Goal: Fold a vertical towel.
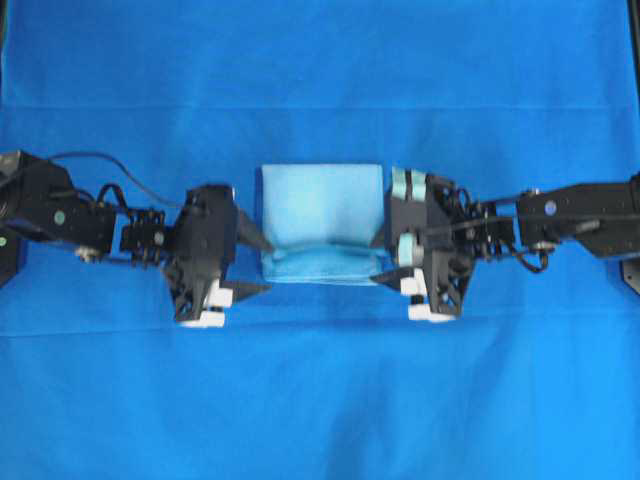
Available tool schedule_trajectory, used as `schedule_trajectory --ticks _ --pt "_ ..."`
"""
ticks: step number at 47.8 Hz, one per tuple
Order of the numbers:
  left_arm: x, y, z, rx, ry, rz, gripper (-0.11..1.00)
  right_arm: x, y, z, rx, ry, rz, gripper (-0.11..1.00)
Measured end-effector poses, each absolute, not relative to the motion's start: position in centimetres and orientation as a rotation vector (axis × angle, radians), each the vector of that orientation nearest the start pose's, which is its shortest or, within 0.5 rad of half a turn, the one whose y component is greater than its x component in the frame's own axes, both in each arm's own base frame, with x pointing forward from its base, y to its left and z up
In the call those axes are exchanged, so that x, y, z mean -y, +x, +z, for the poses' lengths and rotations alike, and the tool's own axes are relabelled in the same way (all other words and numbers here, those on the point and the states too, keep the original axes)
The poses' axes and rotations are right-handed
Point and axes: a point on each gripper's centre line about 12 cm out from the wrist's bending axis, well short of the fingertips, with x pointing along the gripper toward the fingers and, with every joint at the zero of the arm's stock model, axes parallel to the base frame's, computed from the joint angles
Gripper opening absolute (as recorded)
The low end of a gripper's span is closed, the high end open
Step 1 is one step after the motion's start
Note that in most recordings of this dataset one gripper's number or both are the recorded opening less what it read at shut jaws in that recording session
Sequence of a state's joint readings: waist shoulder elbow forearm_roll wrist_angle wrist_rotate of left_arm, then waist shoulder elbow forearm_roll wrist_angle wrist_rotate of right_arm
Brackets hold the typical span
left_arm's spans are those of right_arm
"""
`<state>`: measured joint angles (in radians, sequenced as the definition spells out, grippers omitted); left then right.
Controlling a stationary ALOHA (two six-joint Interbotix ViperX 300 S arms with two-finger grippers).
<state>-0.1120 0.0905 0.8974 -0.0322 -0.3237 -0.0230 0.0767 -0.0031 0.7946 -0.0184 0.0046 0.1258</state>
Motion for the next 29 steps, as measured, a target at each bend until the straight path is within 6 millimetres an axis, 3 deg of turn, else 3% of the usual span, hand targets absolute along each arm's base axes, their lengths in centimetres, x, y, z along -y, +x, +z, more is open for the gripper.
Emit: schedule_trajectory --ticks 14,21,29 --pt "7.6 33.1 11.3 -0.685 -0.008 -0.180 0.59 -4.7 34.4 13.6 -0.835 0.092 0.062 0.53" --pt "7.5 32.5 14.2 -0.660 -0.016 -0.185 0.59 -4.7 34.1 16.6 -0.757 0.106 0.066 0.53" --pt "7.3 31.3 19.1 -0.565 -0.021 -0.197 0.58 -4.5 33.2 21.2 -0.629 0.114 0.079 0.53"
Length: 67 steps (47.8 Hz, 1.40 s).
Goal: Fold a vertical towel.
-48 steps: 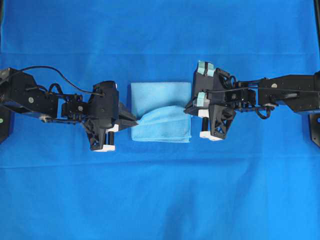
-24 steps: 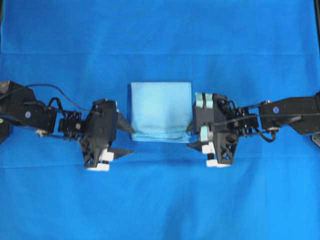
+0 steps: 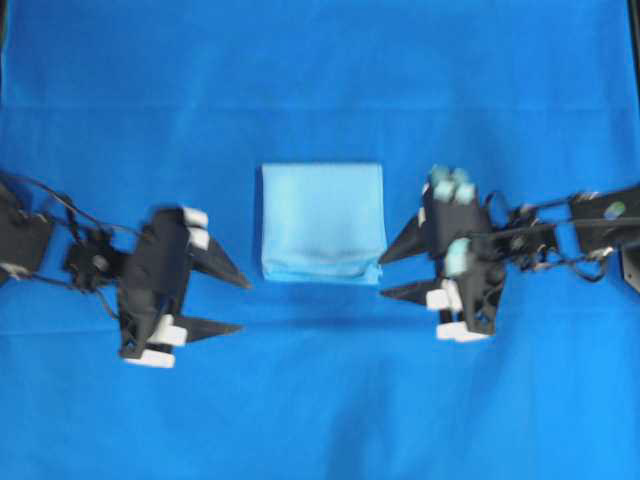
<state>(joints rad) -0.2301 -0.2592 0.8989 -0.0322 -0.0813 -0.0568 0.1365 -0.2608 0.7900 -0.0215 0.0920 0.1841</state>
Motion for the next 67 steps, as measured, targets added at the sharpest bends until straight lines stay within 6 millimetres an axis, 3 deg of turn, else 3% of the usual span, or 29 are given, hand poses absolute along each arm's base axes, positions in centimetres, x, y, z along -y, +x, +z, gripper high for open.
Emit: schedule_trajectory --ticks 14,28,39,54,63,67 --pt "6.0 27.8 26.3 -0.381 -0.028 -0.196 0.58 -3.7 29.6 28.9 -0.425 0.080 0.093 0.52" --pt "4.2 22.5 30.5 -0.244 0.002 -0.183 0.58 -2.1 24.2 32.5 -0.305 0.073 0.059 0.52" --pt "2.8 18.5 30.5 -0.191 0.015 -0.150 0.58 -1.6 20.3 31.6 -0.254 0.070 0.059 0.52" --pt "0.7 13.9 25.7 -0.138 -0.005 -0.047 0.58 0.1 16.5 27.2 -0.207 0.090 -0.023 0.52" --pt "0.1 12.6 23.5 -0.127 -0.015 -0.011 0.58 0.9 15.3 23.7 -0.224 0.118 -0.073 0.52" --pt "-0.1 12.5 23.4 -0.126 -0.016 0.005 0.59 1.1 15.2 23.3 -0.207 0.122 -0.084 0.52"
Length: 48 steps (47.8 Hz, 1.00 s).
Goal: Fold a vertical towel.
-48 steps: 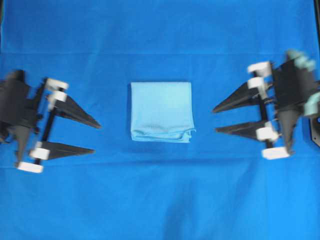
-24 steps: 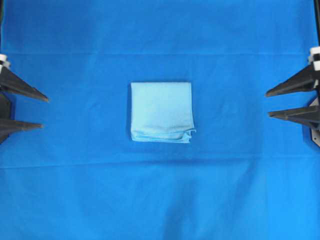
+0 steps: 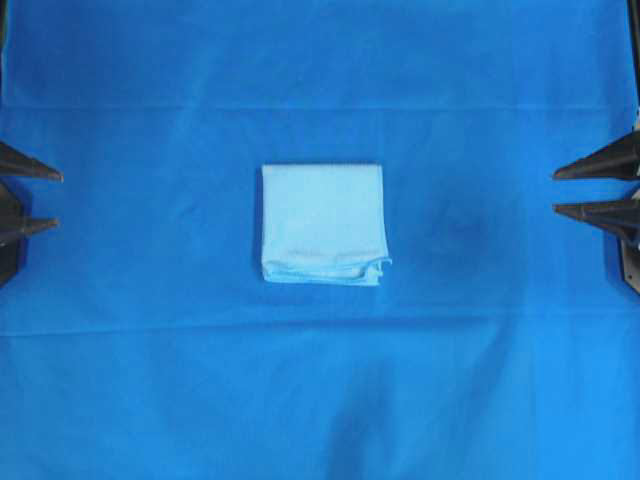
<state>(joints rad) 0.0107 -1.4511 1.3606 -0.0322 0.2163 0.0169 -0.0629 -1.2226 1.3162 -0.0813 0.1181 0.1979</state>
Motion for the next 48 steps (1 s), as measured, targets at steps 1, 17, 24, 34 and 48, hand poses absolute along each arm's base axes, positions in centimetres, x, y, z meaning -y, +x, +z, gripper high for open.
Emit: schedule_trajectory --ticks 1,17,24,34,48 --pt "-0.09 12.53 23.43 -0.126 -0.016 0.008 0.58 1.09 15.23 23.28 -0.201 0.121 -0.085 0.52" --pt "-0.24 12.53 23.33 -0.130 -0.017 0.020 0.58 1.13 15.24 23.28 -0.193 0.122 -0.087 0.52" --pt "-0.24 12.53 23.33 -0.130 -0.017 0.020 0.58 1.13 15.25 23.20 -0.199 0.124 -0.088 0.52" --pt "-0.25 12.53 23.35 -0.129 -0.015 0.020 0.58 1.15 15.23 23.22 -0.197 0.123 -0.089 0.52" --pt "-0.24 12.53 23.35 -0.129 -0.018 0.020 0.58 1.13 15.22 23.16 -0.199 0.124 -0.088 0.52"
